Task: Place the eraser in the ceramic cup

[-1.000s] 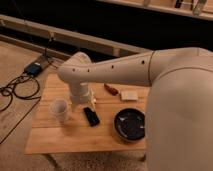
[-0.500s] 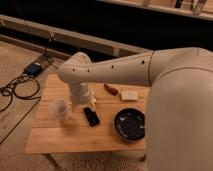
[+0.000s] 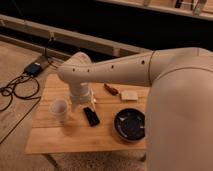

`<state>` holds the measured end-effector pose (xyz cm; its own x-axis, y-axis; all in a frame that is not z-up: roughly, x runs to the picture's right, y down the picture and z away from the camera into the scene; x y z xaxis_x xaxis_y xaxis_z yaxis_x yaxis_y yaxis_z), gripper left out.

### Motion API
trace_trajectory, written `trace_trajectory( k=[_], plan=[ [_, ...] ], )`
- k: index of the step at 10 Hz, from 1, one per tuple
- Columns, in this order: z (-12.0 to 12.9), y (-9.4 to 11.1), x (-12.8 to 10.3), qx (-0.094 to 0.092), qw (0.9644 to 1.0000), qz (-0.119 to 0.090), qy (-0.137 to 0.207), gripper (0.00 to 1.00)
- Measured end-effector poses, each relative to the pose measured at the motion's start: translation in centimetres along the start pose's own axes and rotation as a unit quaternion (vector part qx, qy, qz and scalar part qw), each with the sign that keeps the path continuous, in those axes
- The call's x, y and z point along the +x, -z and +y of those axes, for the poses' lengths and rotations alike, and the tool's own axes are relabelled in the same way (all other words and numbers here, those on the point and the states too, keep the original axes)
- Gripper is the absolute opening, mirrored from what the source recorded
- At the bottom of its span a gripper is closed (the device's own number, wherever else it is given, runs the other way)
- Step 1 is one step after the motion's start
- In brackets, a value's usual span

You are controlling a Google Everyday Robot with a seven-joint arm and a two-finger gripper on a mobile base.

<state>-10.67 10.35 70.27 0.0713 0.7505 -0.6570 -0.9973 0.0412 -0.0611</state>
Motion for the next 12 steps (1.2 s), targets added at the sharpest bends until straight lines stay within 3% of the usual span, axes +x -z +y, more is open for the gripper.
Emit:
trace_trajectory(
  k=[10,12],
  plan=[
    [-0.01,-0.01,0.00,0.000,1.0000,0.000,0.001,0.65],
    [0.12,-0.67,-0.40,-0.002,0.9996,-0.008,0.028,0.65]
  ],
)
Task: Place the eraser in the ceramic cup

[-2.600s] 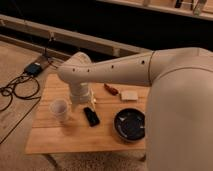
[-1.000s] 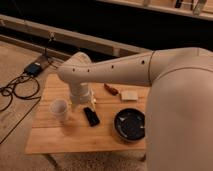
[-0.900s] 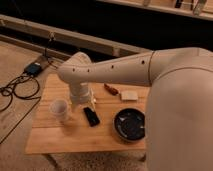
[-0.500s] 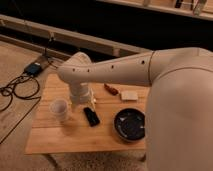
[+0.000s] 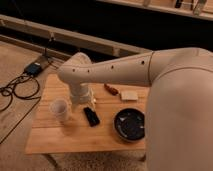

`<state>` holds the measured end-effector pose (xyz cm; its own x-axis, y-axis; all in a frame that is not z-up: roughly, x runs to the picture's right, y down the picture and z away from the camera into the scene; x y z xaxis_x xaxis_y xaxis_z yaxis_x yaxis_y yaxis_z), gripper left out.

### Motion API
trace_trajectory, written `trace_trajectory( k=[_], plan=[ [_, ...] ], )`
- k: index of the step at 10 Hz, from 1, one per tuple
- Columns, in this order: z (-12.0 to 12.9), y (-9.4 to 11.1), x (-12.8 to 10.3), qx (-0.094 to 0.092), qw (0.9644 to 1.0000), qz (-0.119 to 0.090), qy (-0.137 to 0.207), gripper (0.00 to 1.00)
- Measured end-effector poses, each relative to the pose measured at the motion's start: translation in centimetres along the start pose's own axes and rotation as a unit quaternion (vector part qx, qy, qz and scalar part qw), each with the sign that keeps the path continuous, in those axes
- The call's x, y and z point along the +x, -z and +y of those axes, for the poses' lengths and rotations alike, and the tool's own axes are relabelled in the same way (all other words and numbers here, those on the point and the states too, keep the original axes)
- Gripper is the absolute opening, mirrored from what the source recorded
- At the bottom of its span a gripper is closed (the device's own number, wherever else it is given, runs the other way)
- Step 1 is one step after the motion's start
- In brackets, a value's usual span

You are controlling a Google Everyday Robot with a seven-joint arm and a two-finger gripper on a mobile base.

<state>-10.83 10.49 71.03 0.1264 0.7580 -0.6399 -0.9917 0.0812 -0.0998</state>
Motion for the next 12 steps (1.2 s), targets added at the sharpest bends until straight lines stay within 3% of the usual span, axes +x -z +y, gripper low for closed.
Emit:
trace_trajectory(
  k=[4,7,12],
  plan=[
    [0.3,-3.5,-1.4,-0.016,0.9960,-0.013,0.087,0.65],
    [-0.4,-7.3,-2.7,-0.020,0.9909,0.002,0.133,0.65],
    [-1.7,-11.3,-5.7,-0.019,0.9886,0.019,0.148,0.65]
  ],
)
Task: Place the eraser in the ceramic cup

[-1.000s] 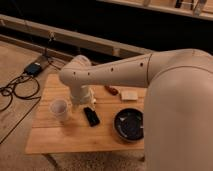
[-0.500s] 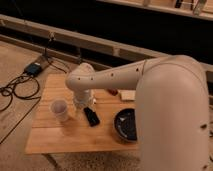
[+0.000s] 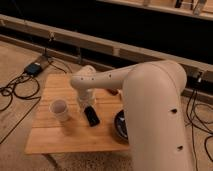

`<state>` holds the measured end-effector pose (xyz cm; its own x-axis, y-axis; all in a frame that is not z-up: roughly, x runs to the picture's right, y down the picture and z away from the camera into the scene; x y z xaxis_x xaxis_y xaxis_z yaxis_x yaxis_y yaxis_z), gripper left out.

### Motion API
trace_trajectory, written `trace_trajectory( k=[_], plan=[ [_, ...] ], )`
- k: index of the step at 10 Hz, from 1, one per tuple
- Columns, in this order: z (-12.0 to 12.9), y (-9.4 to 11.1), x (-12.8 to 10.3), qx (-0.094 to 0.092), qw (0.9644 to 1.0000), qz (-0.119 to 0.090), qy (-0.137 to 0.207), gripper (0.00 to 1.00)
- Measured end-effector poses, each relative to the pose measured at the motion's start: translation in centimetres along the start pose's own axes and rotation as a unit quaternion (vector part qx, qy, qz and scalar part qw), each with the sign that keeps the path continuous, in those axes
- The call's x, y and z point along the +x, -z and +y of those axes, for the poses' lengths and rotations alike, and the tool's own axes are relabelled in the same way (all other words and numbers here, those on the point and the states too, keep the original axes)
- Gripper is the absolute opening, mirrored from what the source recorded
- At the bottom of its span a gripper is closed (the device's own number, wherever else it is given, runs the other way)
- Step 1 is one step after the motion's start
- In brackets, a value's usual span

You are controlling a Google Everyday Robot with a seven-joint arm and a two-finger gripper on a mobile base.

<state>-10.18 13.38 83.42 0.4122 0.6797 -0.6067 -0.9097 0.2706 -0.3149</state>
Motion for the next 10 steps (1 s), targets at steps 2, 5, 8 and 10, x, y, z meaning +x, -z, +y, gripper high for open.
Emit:
trace_trajectory(
  k=[2,5,8,10],
  plan=[
    [-0.6,-0.5,-0.6,0.000,1.0000,-0.001,-0.002,0.65],
    [-1.1,-1.7,-1.0,0.003,1.0000,0.002,0.003,0.65],
    [-0.5,-2.7,-1.2,0.006,0.9998,0.006,0.015,0.65],
    [-0.4,-3.4,-1.2,0.012,0.9996,0.014,0.022,0.65]
  ],
)
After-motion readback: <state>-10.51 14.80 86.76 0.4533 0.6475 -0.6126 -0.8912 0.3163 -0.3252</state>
